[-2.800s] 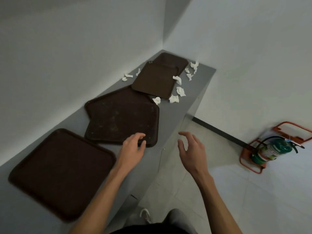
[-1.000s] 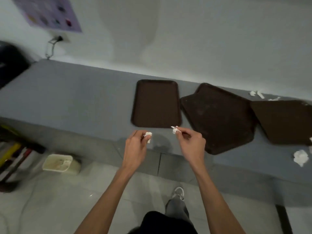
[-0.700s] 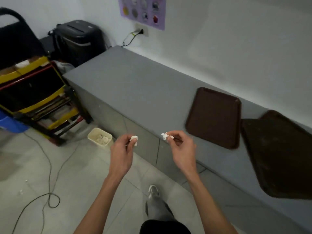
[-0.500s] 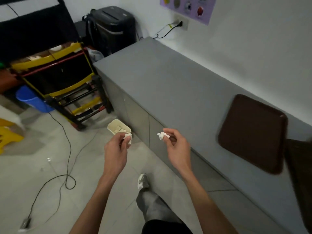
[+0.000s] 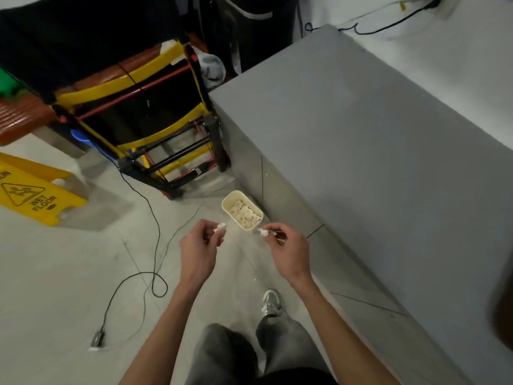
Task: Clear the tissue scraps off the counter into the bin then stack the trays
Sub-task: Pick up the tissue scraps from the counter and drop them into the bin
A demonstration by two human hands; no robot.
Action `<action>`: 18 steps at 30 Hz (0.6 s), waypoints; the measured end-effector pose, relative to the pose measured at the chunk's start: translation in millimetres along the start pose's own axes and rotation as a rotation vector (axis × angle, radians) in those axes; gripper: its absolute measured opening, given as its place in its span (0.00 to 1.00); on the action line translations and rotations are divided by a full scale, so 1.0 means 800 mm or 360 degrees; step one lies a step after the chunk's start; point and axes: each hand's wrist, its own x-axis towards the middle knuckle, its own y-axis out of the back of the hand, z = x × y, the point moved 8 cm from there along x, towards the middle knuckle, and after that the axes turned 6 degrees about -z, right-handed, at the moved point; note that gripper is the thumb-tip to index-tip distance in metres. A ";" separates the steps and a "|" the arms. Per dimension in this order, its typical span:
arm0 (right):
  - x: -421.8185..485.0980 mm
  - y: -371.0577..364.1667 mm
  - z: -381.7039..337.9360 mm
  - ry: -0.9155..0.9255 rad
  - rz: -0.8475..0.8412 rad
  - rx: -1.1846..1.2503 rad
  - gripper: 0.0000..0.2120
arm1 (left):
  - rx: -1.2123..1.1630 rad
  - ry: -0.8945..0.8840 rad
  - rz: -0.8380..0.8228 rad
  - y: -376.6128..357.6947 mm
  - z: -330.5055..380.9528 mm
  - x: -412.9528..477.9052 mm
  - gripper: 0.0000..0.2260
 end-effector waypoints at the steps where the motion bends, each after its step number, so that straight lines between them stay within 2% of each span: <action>1: 0.017 -0.014 0.004 -0.0029 -0.0009 -0.0018 0.07 | 0.0018 0.0013 -0.0020 0.000 -0.007 0.023 0.04; 4: 0.067 -0.057 0.027 -0.0116 -0.0019 -0.0010 0.10 | 0.0130 0.0020 -0.0126 -0.009 -0.034 0.097 0.04; 8: 0.131 -0.120 0.080 -0.0206 0.0050 -0.0047 0.11 | 0.0372 -0.0046 -0.0316 -0.045 -0.080 0.201 0.09; 18: 0.280 -0.273 0.286 -0.0589 0.0314 -0.0351 0.07 | 0.0740 -0.0155 -0.0752 -0.163 -0.276 0.429 0.07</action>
